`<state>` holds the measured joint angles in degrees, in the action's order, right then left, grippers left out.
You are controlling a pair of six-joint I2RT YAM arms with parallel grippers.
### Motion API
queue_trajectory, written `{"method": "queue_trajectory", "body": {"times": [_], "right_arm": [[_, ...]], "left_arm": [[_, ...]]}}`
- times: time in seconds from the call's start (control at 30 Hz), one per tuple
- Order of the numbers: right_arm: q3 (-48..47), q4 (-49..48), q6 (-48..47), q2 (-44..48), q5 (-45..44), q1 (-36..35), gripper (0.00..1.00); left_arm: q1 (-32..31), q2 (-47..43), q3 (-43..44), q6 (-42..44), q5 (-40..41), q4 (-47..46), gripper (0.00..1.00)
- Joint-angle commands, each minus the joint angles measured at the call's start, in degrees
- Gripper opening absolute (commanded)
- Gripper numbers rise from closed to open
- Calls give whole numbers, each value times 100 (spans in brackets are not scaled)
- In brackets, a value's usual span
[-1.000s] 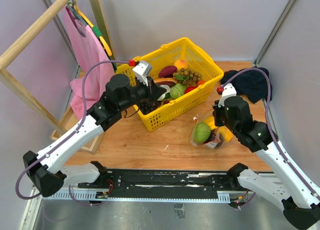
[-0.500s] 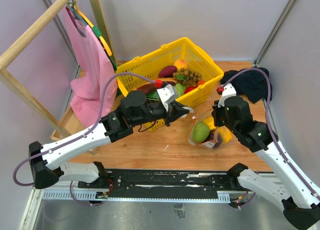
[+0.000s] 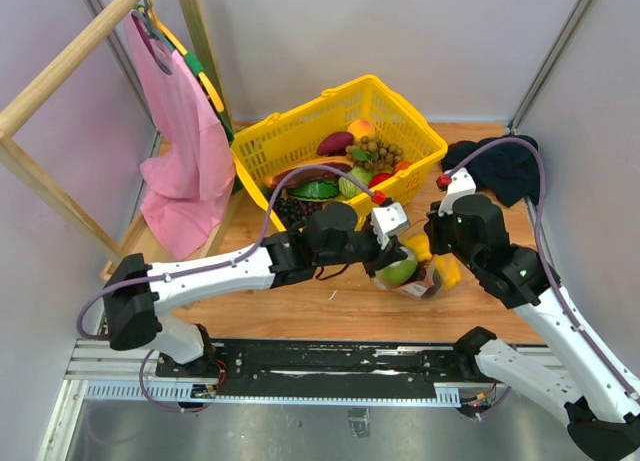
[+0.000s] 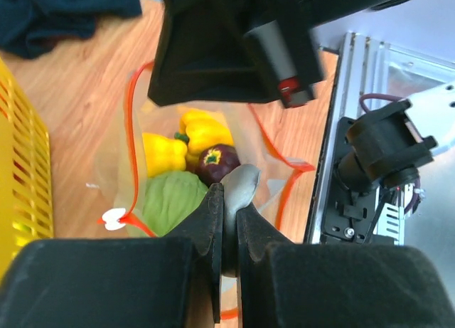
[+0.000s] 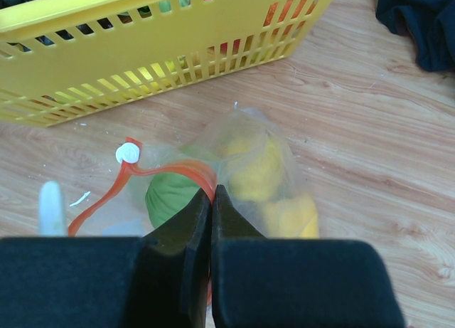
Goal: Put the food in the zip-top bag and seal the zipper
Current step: Place the fake vegetable in the zipper food storage bag.
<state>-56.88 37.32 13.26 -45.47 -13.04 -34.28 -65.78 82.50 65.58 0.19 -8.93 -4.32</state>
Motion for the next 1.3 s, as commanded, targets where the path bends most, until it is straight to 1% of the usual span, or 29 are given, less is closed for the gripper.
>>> {"method": "queue_trajectory", "body": {"times": [0.0,0.13,0.27,0.37,0.53,0.73,0.83,0.93,1.07,1.2,1.27], "right_arm": [[-60,-222,31,124,25,88,1],[-43,-221,29,126,42,89,1],[-44,-221,37,148,69,88,1],[-38,-218,52,169,90,89,1],[-42,-231,69,170,134,89,1],[-7,-290,118,170,233,88,1],[8,-297,141,168,280,88,1],[24,-307,159,170,322,88,1],[28,-309,169,179,334,90,1],[29,-309,166,196,320,88,1],[29,-307,167,205,311,88,1]], "left_arm": [[-24,305,241,-733,321,-346,0],[-24,586,338,-1407,403,-587,0],[-23,832,541,-1903,359,-658,1],[-25,944,594,-2293,470,-739,1],[-25,1212,839,-2914,682,-443,6],[-23,1404,817,-3626,693,-601,7],[-23,1498,769,-3815,905,-692,8],[-15,1510,626,-4024,1002,-915,10],[-25,1451,575,-4314,775,-1133,11],[-15,1123,215,-4701,542,-1671,11],[-17,985,124,-4796,518,-1769,11]]}}
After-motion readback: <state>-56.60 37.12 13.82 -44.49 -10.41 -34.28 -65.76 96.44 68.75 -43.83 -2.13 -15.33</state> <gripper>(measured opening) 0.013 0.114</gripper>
